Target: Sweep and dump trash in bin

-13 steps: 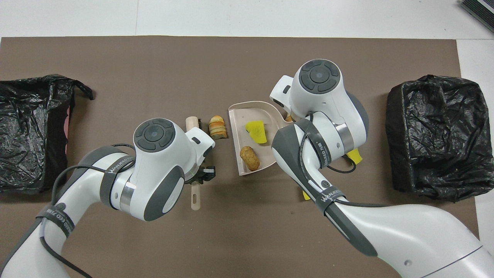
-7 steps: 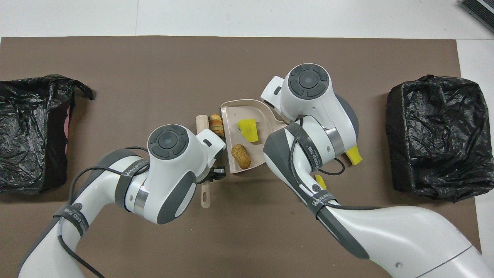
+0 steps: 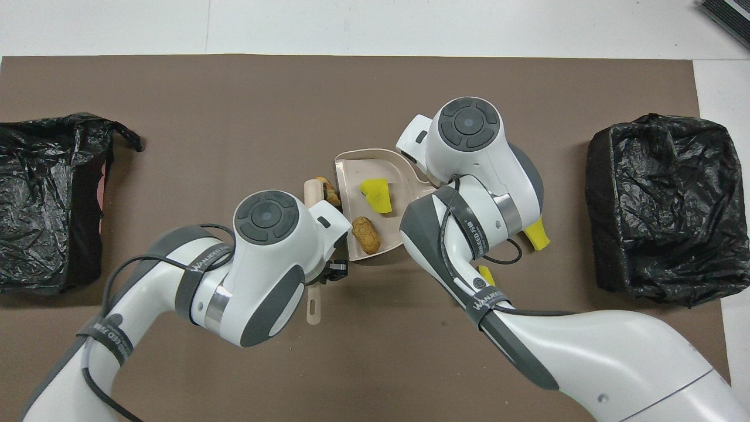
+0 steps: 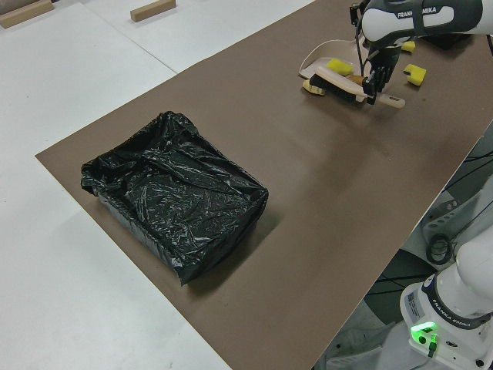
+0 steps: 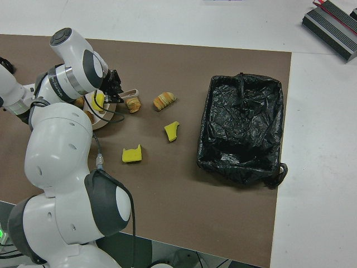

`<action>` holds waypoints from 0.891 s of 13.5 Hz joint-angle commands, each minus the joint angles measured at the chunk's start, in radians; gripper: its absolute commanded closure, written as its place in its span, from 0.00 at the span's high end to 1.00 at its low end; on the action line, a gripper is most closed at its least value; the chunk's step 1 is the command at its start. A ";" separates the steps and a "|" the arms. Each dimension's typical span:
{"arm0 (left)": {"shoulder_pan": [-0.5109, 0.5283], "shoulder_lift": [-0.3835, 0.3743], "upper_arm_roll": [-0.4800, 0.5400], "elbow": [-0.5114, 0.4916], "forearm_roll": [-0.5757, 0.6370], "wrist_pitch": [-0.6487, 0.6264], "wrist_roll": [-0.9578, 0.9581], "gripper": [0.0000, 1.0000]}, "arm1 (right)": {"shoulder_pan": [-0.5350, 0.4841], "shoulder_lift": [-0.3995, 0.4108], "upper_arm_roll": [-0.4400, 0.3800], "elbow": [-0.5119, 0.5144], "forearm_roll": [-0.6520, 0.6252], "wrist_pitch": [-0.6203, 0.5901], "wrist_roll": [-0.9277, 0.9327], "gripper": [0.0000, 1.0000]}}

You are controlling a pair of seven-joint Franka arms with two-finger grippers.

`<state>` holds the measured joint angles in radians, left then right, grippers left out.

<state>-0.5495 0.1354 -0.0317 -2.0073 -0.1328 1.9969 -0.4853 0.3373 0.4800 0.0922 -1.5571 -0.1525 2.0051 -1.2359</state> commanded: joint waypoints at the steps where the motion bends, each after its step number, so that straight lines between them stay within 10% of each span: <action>1: 0.081 0.020 -0.002 0.038 0.036 -0.014 0.031 0.00 | 0.005 -0.001 0.003 -0.006 0.001 0.018 0.030 0.00; 12: -0.004 0.069 -0.013 -0.010 -0.011 0.135 0.042 0.00 | -0.003 -0.027 0.003 -0.072 -0.001 0.063 0.021 0.00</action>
<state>-0.5069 0.2213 -0.0559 -1.9978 -0.1195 2.1016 -0.4420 0.3423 0.4800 0.0913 -1.5826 -0.1524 2.0293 -1.2311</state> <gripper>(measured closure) 0.731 0.683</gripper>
